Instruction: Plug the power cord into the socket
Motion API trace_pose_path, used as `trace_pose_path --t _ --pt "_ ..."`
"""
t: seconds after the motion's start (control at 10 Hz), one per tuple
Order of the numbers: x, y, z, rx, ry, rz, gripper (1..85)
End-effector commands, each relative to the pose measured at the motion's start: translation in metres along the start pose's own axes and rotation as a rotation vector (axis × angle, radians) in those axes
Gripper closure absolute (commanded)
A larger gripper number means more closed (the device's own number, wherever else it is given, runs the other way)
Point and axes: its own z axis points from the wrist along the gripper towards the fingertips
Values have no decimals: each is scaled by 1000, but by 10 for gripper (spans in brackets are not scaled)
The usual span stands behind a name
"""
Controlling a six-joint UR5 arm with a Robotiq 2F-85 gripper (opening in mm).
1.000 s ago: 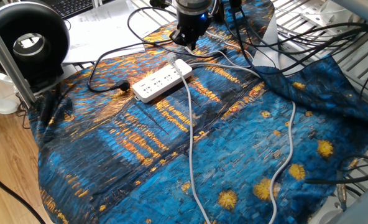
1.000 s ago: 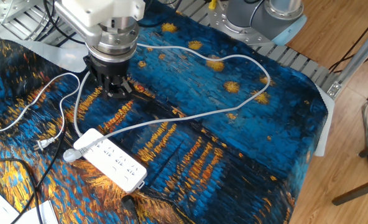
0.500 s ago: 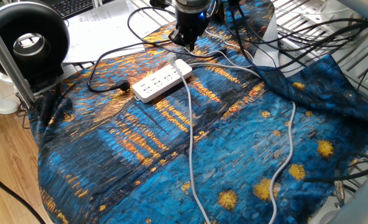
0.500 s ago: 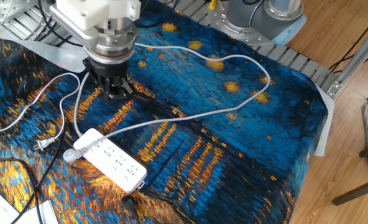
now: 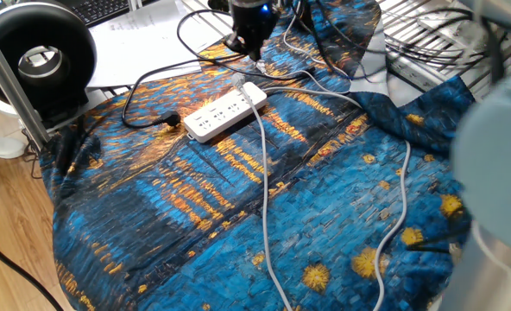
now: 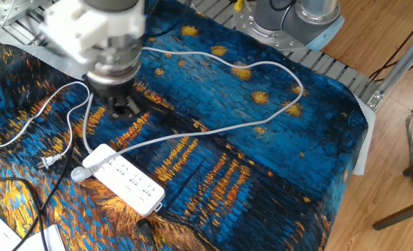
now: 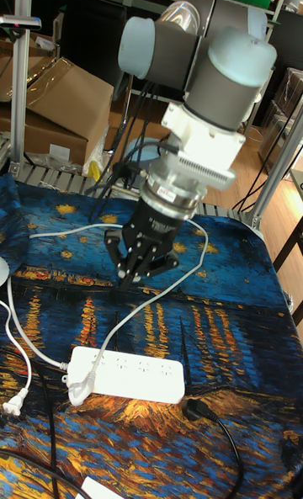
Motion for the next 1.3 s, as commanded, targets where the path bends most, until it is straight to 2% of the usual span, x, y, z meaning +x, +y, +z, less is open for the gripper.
trace_pose_path --t 0.0,0.3,0.4,0.5,0.6,0.7,0.8,0.9,1.1,1.2 --pt "-39 -8 15 24 15 -17 823" --pt "-60 -5 29 22 -13 -19 827" --pt "-56 0 29 3 5 -18 830" --pt "-45 4 29 -14 46 -15 843" --pt "-47 12 29 -42 39 -1 843" --pt "-61 16 29 -57 -15 -12 833" --pt "-72 16 28 -57 -57 -24 800" --pt "-75 12 28 -44 -68 -36 753" --pt "-81 4 33 -2 -70 -53 697" --pt "-88 3 42 25 -61 -66 643"
